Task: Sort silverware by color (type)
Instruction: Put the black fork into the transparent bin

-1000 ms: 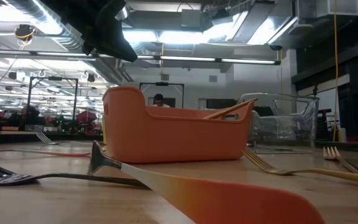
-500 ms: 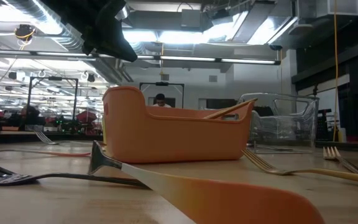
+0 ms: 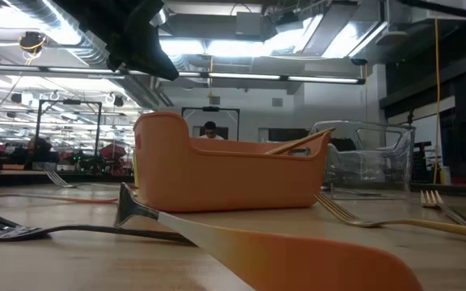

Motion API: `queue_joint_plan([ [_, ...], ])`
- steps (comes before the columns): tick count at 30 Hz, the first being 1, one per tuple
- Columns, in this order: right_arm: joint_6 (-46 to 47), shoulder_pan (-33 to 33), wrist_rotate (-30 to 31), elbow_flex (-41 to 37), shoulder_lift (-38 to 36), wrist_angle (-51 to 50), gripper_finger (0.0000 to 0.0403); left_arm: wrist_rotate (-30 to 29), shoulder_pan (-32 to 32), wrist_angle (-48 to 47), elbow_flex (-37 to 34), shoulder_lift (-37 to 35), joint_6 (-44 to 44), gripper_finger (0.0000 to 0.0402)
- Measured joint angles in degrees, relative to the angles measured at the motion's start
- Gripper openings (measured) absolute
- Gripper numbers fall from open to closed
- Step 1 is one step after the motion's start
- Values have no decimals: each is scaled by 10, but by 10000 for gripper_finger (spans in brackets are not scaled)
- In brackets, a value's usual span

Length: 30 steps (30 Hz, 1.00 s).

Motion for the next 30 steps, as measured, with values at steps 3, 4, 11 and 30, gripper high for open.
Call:
queue_joint_plan([
  [3,-62,-28,10,0,0,54,0,0,0,0,0,0,0,46],
  [4,-84,-37,10,0,-1,71,0,0,0,0,0,0,0,46],
  [11,-215,-93,-5,0,-34,167,0,0,0,0,0,0,0,46],
  [30,-574,-305,21,0,-280,174,0,0,0,0,0,0,0,46],
])
